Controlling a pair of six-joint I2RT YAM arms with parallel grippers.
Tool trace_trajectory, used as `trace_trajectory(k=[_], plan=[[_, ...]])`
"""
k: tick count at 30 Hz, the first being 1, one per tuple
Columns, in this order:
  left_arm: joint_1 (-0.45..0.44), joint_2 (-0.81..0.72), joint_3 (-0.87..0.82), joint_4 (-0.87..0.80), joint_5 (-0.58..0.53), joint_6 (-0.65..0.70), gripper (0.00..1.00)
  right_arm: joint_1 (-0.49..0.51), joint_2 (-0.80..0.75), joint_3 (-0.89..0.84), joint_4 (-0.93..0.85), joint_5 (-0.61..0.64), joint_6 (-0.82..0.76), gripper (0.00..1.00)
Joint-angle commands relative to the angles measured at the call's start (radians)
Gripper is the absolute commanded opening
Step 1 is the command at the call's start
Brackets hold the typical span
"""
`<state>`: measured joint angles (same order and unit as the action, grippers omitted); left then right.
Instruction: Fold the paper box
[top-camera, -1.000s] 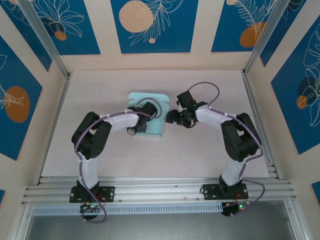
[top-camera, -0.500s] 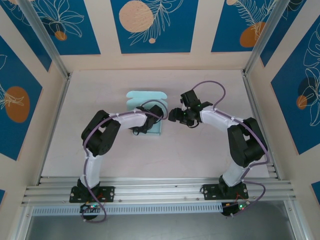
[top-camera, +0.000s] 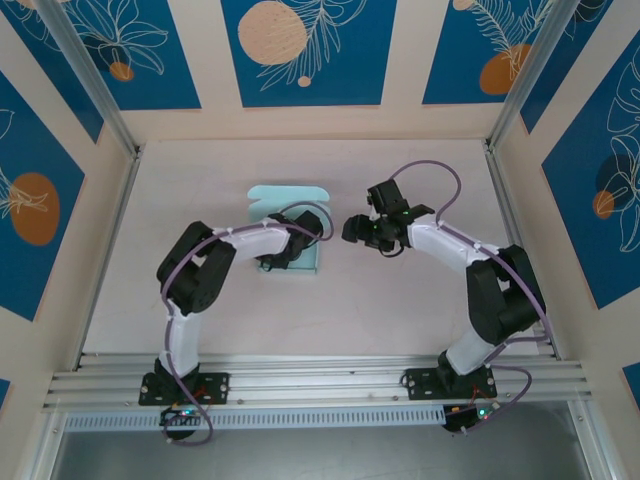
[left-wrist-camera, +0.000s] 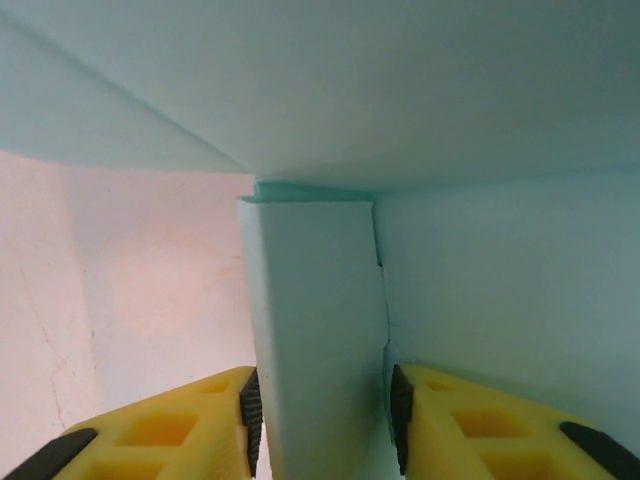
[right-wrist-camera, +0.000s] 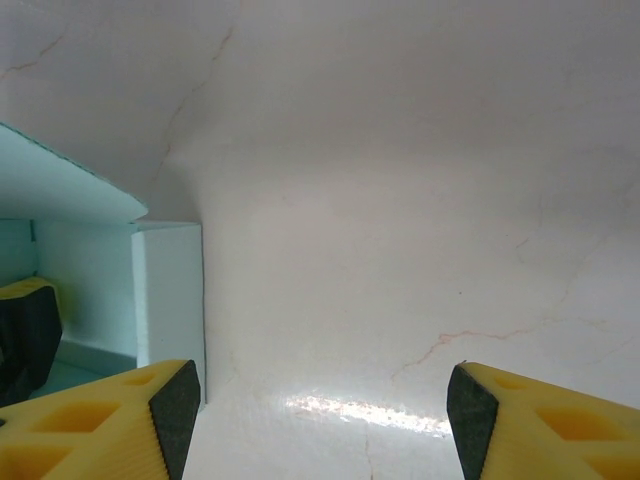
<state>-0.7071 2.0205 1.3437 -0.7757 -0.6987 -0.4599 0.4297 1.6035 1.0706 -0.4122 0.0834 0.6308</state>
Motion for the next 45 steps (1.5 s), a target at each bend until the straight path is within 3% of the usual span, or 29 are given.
trace_trajectory(k=[1,12,16,19,23,27,31,34,40,45], plan=[[0.004,-0.102,0.006,-0.009,0.065,0.036,0.44,-0.003,-0.05,0.004,-0.035,0.022,-0.028,0.69],[0.009,-0.417,-0.073,0.109,0.192,0.093,0.61,0.016,-0.114,0.081,-0.092,0.034,-0.155,0.69],[0.067,-0.553,-0.164,0.258,0.226,0.29,0.73,0.029,-0.103,0.142,-0.109,0.025,-0.225,0.69],[0.187,-0.617,-0.239,0.396,0.383,0.416,0.86,0.036,-0.076,0.203,-0.12,0.0,-0.286,0.69],[0.384,-0.65,-0.357,0.618,0.76,0.537,0.85,0.039,-0.016,0.289,-0.143,-0.028,-0.373,0.71],[0.484,-0.607,-0.387,0.714,1.015,0.62,0.81,0.044,0.052,0.368,-0.165,-0.073,-0.445,0.71],[0.53,-0.523,-0.35,0.714,1.084,0.651,0.71,0.06,0.115,0.43,-0.178,-0.086,-0.474,0.71],[0.537,-0.471,-0.321,0.707,1.109,0.668,0.71,0.065,0.166,0.467,-0.189,-0.08,-0.483,0.71],[0.538,-0.372,-0.235,0.624,1.068,0.709,0.63,0.074,0.251,0.519,-0.198,-0.102,-0.495,0.7],[0.538,-0.333,-0.201,0.605,1.097,0.706,0.54,0.085,0.293,0.542,-0.206,-0.104,-0.494,0.67]])
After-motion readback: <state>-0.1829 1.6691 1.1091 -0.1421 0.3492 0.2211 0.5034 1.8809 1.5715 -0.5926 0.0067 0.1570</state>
